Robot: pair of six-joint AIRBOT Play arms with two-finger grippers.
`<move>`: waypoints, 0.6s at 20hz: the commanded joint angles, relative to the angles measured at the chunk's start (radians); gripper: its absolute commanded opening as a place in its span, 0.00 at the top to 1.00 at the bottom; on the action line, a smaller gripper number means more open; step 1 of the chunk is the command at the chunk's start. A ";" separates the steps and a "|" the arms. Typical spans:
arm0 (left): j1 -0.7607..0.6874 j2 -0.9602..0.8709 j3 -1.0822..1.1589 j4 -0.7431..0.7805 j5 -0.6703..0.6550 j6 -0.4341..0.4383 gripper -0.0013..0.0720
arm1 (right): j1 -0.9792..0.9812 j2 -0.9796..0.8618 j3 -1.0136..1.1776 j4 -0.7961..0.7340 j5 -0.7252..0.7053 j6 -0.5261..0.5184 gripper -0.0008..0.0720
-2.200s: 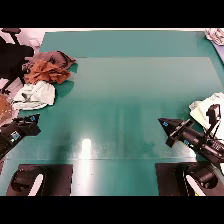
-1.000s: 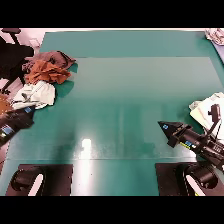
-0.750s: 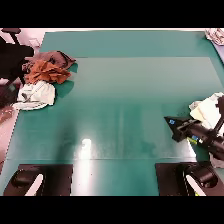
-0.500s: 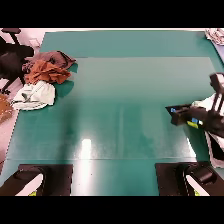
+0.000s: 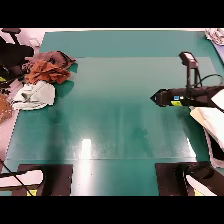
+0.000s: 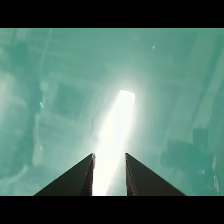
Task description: Fold the shirts.
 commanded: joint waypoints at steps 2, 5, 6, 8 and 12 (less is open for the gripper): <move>0.082 -0.100 0.009 -0.019 -0.010 0.134 0.01 | 0.001 -0.063 0.023 0.012 0.015 -0.013 0.64; 0.119 -0.136 0.008 -0.053 0.007 0.132 0.01 | 0.001 -0.050 0.023 0.010 0.015 -0.013 0.64; 0.124 -0.148 0.008 -0.056 0.005 0.132 0.01 | 0.001 -0.046 0.023 0.010 0.014 -0.013 0.64; 0.124 -0.174 0.006 -0.056 0.007 0.132 0.01 | 0.001 -0.043 0.023 0.010 0.008 -0.013 0.64; 0.124 -0.226 0.006 -0.066 0.077 0.131 0.01 | 0.001 -0.043 0.023 0.013 0.024 -0.013 0.64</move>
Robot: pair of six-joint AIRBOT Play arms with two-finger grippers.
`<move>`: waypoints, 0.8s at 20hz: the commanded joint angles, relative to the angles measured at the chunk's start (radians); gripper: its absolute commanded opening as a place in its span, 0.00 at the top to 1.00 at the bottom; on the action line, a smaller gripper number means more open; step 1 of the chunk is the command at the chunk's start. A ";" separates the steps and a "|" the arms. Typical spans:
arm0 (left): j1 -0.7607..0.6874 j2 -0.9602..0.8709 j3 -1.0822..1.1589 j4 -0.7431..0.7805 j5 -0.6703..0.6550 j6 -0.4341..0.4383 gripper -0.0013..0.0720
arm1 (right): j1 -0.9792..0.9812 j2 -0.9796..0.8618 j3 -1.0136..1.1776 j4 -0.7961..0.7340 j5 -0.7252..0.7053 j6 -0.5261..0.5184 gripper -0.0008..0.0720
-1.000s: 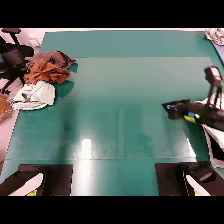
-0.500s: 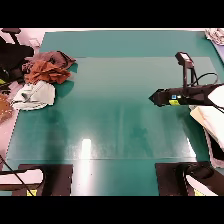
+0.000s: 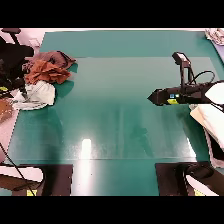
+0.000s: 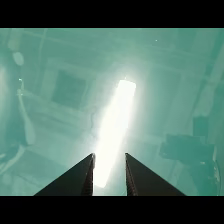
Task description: Fold the shirts.
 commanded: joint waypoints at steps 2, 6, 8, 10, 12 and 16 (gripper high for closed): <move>0.004 -0.059 0.000 -0.033 0.078 0.004 0.02 | 0.001 0.001 0.001 0.013 0.039 0.000 0.64; 0.004 -0.072 0.009 -0.096 0.050 0.006 0.90 | 0.022 0.001 0.001 0.052 0.048 0.001 0.64; 0.004 -0.030 0.009 -0.120 -0.012 -0.003 0.90 | 0.041 0.001 0.001 0.052 0.036 0.004 0.64; 0.004 0.070 0.008 -0.120 -0.009 -0.031 0.91 | 0.069 0.003 0.001 0.051 0.022 0.006 0.64; 0.004 0.199 0.008 -0.122 0.004 -0.043 0.94 | 0.082 0.003 0.001 0.051 0.009 0.006 0.64; 0.004 0.446 0.009 -0.221 -0.057 -0.055 0.94 | 0.081 0.018 0.000 0.047 -0.058 -0.005 0.64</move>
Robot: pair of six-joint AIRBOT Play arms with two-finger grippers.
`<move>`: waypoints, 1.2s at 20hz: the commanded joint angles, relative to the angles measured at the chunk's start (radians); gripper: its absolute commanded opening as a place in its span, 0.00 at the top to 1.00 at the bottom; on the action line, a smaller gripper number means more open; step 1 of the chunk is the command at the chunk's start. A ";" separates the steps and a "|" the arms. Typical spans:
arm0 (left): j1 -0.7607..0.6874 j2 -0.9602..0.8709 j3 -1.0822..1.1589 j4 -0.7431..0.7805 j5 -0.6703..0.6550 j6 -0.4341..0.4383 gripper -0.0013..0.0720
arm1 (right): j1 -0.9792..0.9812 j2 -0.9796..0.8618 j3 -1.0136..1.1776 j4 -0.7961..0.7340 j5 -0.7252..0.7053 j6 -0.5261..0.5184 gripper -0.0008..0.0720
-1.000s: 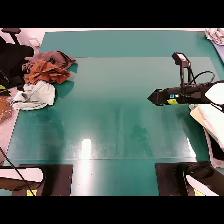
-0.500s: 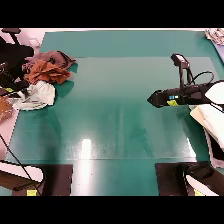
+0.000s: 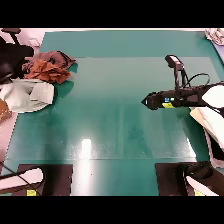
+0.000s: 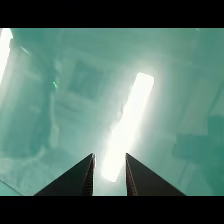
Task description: Fold the shirts.
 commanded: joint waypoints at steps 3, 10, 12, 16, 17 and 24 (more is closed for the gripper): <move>-0.008 0.322 0.033 -0.317 0.000 -0.012 0.94 | 0.006 0.045 0.001 -0.006 -0.127 -0.011 0.65; -0.314 0.378 0.391 -0.699 0.311 -0.059 0.94 | 0.004 0.181 0.001 -0.006 -0.231 -0.024 0.65; -0.417 0.373 0.400 -0.716 0.423 -0.076 0.94 | 0.004 0.247 0.001 -0.006 -0.290 -0.024 0.65; -0.630 0.288 0.401 -0.938 0.568 0.029 0.94 | 0.004 0.406 0.001 -0.009 -0.521 -0.024 0.65; -0.682 0.260 0.401 -0.977 0.571 0.089 0.94 | 0.004 0.443 0.001 -0.010 -0.580 -0.024 0.65; -0.798 0.108 0.400 -0.900 0.349 0.122 0.94 | -0.005 0.661 0.001 -0.121 -0.438 0.027 0.65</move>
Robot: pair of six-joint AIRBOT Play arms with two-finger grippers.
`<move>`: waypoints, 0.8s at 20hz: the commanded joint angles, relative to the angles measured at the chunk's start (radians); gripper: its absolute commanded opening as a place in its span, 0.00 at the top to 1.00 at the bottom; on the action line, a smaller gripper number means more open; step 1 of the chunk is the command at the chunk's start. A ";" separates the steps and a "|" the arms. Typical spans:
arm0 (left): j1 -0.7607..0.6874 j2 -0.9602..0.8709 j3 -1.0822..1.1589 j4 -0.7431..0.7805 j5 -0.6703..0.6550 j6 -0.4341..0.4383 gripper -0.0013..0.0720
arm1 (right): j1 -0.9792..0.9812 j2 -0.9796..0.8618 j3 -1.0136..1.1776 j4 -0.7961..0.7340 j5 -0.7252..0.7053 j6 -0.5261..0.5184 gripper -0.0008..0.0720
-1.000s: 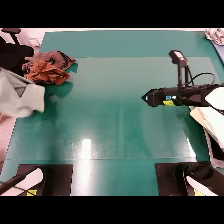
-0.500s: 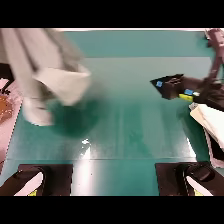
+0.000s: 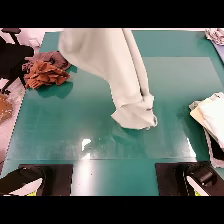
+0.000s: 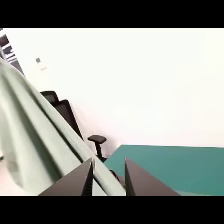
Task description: Fold the shirts.
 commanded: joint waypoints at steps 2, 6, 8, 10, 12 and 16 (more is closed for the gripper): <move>-0.052 -0.084 0.001 0.018 -0.116 -0.038 0.94 | -0.051 0.125 0.000 -0.114 0.279 0.121 0.65; -0.217 -0.124 0.002 -0.069 0.108 -0.024 0.94 | -0.218 0.186 0.000 -0.137 0.342 0.126 0.65; -0.333 -0.132 0.002 -0.154 0.204 0.024 0.94 | -0.332 0.191 0.000 -0.134 0.327 0.126 0.65; -0.427 -0.135 0.035 -0.234 0.282 0.127 0.94 | -0.462 0.191 0.000 -0.124 0.336 0.126 0.65; -0.473 -0.139 0.108 -0.240 0.319 0.158 0.94 | -0.572 0.191 0.000 -0.116 0.360 0.126 0.65; -0.473 -0.138 0.128 -0.241 0.339 0.175 0.94 | -0.762 0.190 -0.002 -0.064 0.439 0.121 0.68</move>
